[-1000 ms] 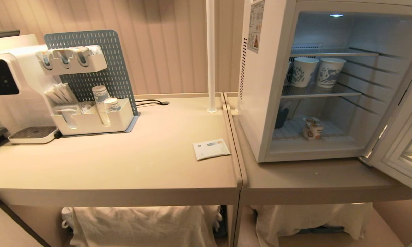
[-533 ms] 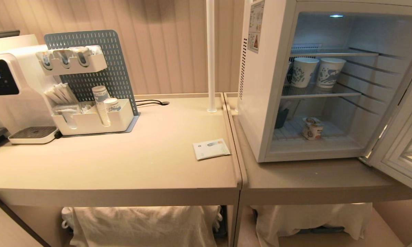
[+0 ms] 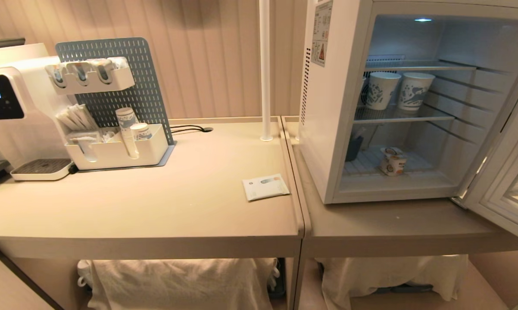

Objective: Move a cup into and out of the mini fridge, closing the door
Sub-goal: Close the freezer door

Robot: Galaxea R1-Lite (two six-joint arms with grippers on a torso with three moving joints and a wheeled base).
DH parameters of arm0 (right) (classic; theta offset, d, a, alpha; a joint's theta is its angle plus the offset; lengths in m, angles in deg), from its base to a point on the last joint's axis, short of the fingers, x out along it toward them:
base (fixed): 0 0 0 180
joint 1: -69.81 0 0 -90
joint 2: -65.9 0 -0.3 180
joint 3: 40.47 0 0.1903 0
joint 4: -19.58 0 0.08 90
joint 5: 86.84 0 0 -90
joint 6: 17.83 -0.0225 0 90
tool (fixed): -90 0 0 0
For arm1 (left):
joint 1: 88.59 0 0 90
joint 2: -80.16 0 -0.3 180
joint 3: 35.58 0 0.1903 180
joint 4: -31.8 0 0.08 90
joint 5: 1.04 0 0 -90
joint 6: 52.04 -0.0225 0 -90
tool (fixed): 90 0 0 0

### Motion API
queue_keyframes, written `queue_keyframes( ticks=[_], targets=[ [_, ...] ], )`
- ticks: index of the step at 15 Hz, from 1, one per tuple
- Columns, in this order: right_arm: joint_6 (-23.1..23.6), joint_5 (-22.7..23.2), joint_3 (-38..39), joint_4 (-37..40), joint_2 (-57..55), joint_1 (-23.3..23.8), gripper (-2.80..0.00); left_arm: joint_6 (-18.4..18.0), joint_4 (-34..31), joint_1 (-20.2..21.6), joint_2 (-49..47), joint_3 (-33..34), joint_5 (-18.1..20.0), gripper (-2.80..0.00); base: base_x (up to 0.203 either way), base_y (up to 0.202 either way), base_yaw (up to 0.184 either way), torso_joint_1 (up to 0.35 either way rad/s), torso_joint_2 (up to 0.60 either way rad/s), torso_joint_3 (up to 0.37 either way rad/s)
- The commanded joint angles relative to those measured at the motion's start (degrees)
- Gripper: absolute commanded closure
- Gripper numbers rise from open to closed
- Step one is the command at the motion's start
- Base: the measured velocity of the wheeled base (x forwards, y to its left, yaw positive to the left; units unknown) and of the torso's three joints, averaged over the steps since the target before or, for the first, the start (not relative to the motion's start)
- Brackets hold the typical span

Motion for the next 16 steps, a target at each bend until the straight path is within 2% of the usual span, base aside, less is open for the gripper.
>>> queue_keyframes(
  ticks=[1, 4, 11, 13, 16],
  targets=[
    [-0.1, 0.5, 1.3, -0.4, -0.3, 0.0, 0.0, 0.0, 0.0, 0.0, 0.0, 0.0, 0.0, 0.0, 0.0, 0.0, 0.0, 0.0, 0.0, 0.0],
    [-0.5, 1.4, 1.9, -0.6, -0.3, 0.2, 0.0, 0.0, 0.0, 0.0, 0.0, 0.0, 0.0, 0.0, 0.0, 0.0, 0.0, 0.0, 0.0, 0.0],
    [-0.2, 5.3, 6.9, -10.7, -0.3, 0.2, 0.0, 0.0, 0.0, 0.1, 0.0, 0.0, 0.0, 0.0, 0.0, 0.0, 0.0, 0.0, 0.0, 0.0],
    [-1.8, 5.8, 6.9, -9.6, -0.3, 0.3, 0.0, 0.0, 0.0, 0.0, 0.0, 0.0, 0.0, 0.0, 0.0, 0.0, 0.0, 0.0, 0.0, 0.0],
    [-1.1, 6.2, 7.0, -9.3, 0.0, 1.3, 0.0, 0.0, 0.0, 0.0, 0.0, 0.0, 0.0, 0.0, 0.0, 0.0, 0.0, 0.0, 0.0, 0.0]
  ],
)
